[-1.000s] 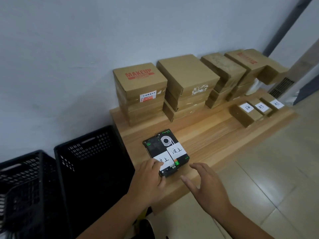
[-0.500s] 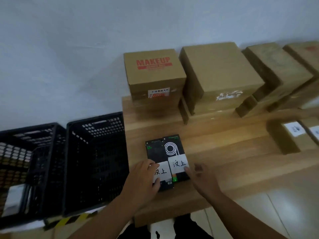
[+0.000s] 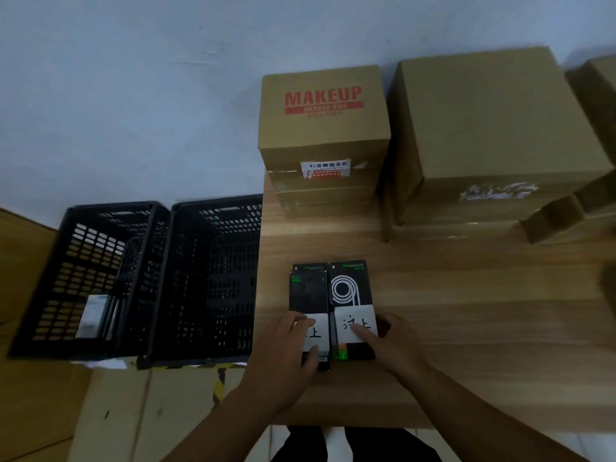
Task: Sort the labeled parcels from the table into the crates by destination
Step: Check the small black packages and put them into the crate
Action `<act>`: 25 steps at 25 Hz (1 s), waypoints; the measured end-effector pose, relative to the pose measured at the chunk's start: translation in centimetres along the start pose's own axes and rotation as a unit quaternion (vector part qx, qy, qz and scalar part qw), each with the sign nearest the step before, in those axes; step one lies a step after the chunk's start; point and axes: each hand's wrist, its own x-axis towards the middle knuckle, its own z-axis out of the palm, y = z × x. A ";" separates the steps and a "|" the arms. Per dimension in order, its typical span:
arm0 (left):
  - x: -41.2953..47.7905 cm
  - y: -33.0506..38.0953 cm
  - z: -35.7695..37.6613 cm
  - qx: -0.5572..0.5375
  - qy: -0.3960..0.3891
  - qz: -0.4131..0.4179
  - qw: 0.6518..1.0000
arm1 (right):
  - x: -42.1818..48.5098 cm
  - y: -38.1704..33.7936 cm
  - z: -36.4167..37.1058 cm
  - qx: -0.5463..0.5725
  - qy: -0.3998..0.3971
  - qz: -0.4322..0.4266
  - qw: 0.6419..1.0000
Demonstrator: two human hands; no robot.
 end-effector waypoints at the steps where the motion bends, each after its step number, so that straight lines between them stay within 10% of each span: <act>1: 0.2 0.1 -0.1 -0.006 0.007 0.003 1.000 | 0.0 0.1 -0.1 0.005 0.005 0.004 1.000; 13: 1.8 1.3 0.3 -0.145 -0.055 -0.032 0.987 | -4.0 -2.5 -1.7 -0.026 0.090 -0.056 0.994; 17: 2.7 3.7 0.6 -0.361 -0.104 -0.121 0.919 | -7.2 -4.8 -0.7 -0.028 0.059 -0.166 0.984; 22: 3.7 5.5 0.0 -0.536 0.051 -0.230 0.811 | -8.4 -5.3 -1.1 -0.053 0.009 -0.315 0.948; 25: 3.2 5.7 -0.6 -0.572 0.093 -0.243 0.778 | -7.5 -4.6 -2.6 0.027 0.046 -0.243 0.969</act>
